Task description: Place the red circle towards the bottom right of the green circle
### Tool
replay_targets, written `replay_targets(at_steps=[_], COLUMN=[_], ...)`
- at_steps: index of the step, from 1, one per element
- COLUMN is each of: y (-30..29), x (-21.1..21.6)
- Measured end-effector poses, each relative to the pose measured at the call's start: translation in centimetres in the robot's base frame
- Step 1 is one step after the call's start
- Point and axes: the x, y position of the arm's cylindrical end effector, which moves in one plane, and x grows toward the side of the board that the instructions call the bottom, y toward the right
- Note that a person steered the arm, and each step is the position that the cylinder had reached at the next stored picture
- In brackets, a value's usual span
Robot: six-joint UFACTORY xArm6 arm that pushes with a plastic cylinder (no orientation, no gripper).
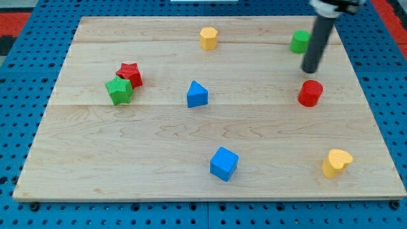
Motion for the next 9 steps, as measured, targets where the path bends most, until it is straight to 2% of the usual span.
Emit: replay_targets(at_steps=[1, 4, 5, 6, 9], y=[2.0, 3.3, 3.3, 1.4, -12.4], x=[0.3, 10.8, 11.4, 10.4, 1.4])
